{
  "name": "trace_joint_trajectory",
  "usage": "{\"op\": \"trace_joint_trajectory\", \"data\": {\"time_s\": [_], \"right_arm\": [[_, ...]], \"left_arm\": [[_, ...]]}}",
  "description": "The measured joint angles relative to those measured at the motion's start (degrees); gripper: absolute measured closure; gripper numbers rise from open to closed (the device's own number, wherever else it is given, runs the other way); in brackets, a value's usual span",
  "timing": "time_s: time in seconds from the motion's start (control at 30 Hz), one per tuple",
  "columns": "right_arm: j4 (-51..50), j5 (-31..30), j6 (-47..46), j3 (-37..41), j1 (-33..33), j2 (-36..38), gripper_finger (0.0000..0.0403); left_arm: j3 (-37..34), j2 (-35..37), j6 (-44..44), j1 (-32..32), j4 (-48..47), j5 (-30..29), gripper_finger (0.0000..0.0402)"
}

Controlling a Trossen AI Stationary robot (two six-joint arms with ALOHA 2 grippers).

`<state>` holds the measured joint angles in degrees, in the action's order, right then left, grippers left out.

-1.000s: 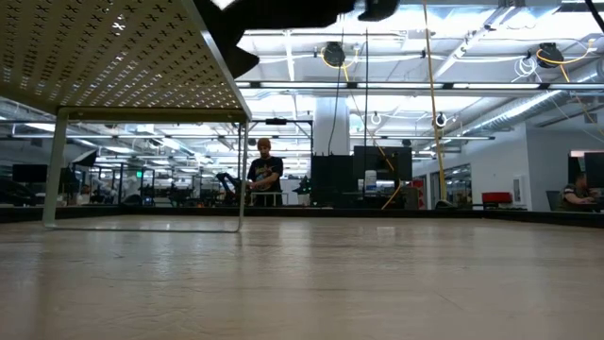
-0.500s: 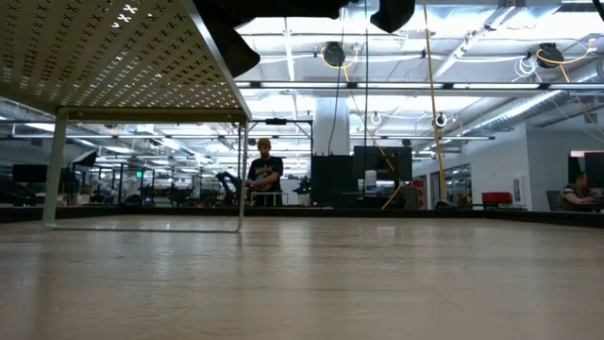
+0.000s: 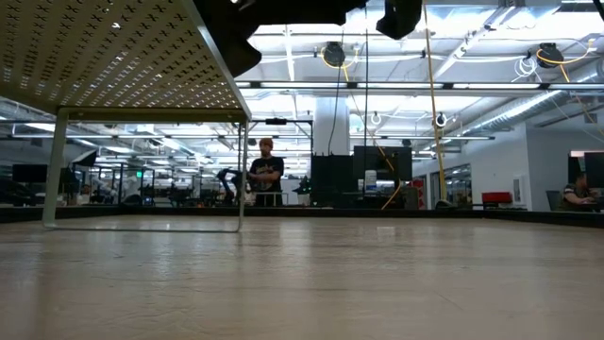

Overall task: Pick & Place Mini shaped plates
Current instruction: Stack the leaf shaped plate on top of the other leaf shaped plates on the shelf

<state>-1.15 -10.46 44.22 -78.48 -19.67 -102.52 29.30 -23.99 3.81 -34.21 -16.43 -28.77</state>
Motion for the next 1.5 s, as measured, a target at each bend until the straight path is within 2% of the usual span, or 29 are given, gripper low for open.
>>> {"op": "trace_joint_trajectory", "data": {"time_s": [0.23,0.43,0.57,0.63,0.8,0.9,1.0,1.1,1.37,1.5], "right_arm": [[0.0,-0.8,-1.5,0.0,-0.3,0.0,0.0327],[3.5,-9.1,-2.7,0.0,-1.5,0.0,0.0306],[6.8,-9.6,-6.7,0.0,-2.3,0.0,0.0303],[7.1,-12.9,-10.0,0.0,-2.4,0.0,0.0303],[4.0,-28.4,-18.7,0.0,-2.2,0.5,0.0305],[-1.4,-31.0,-22.7,0.0,-2.1,0.5,0.0311],[-6.3,-30.6,-28.8,0.0,-2.0,0.5,0.0317],[-9.1,-25.9,-34.4,0.1,-1.7,0.5,0.0322],[-2.2,-11.9,-34.8,2.8,-0.8,0.5,0.0334],[1.6,-10.2,-34.5,3.8,0.3,0.5,0.0335]], "left_arm": [[0.0,0.0,0.0,0.0,0.0,0.0,0.0254],[0.0,0.0,0.0,0.0,0.0,0.0,0.0254],[0.0,0.0,0.0,0.0,0.0,0.0,0.0254],[0.0,0.0,0.0,0.0,0.0,0.0,0.0254],[0.0,0.0,0.0,0.0,0.0,0.0,0.0254],[0.0,0.0,0.0,0.0,0.0,0.0,0.0254],[0.0,0.0,0.0,0.0,0.0,0.0,0.0254],[0.0,0.0,0.0,0.0,0.0,0.0,0.0254],[0.0,0.0,0.0,0.0,0.0,0.0,0.0254],[0.0,0.0,0.0,0.0,0.0,0.0,0.0254]]}}
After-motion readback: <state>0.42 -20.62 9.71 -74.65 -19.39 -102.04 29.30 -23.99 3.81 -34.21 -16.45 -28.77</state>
